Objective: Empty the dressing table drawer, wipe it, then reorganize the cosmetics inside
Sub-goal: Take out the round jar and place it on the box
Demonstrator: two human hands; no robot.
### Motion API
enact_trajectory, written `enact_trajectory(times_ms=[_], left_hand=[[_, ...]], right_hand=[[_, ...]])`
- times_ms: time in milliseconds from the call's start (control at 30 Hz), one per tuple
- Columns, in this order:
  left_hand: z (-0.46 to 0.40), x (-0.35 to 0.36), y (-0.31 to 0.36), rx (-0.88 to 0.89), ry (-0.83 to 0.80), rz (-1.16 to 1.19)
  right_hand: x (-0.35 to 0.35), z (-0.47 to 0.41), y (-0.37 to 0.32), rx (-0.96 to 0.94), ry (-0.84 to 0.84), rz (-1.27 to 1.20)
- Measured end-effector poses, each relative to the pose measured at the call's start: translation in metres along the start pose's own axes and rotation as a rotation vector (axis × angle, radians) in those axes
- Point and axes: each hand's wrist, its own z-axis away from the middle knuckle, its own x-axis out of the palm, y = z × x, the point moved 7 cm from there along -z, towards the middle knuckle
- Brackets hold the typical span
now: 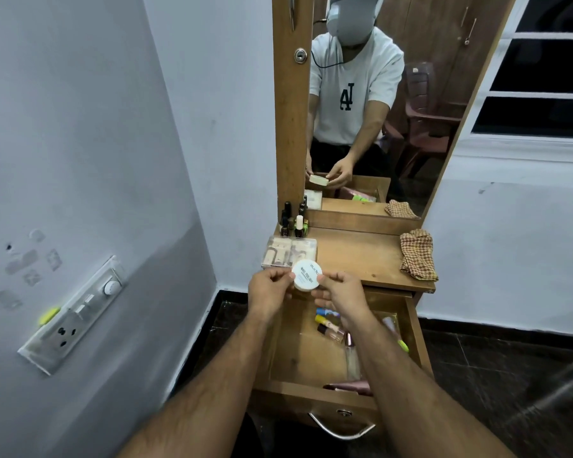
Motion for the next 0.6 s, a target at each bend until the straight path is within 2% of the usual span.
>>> enact_trajectory(times_ms=[167, 367, 600], left_hand=[[-0.051, -0.006, 0.022, -0.033, 0.012, -0.028], [-0.083, -0.01, 0.022, -0.118, -0.02, -0.114], [-0.092, -0.015, 0.021, -0.091, 0.005, -0.263]], right_hand=[[0.025, -0.031, -0.041, 0.001, 0.01, 0.007], [0.044, -0.056, -0.045, 0.084, -0.001, 0.137], [0.047, -0.057, -0.055, 0.066, -0.01, 0.208]])
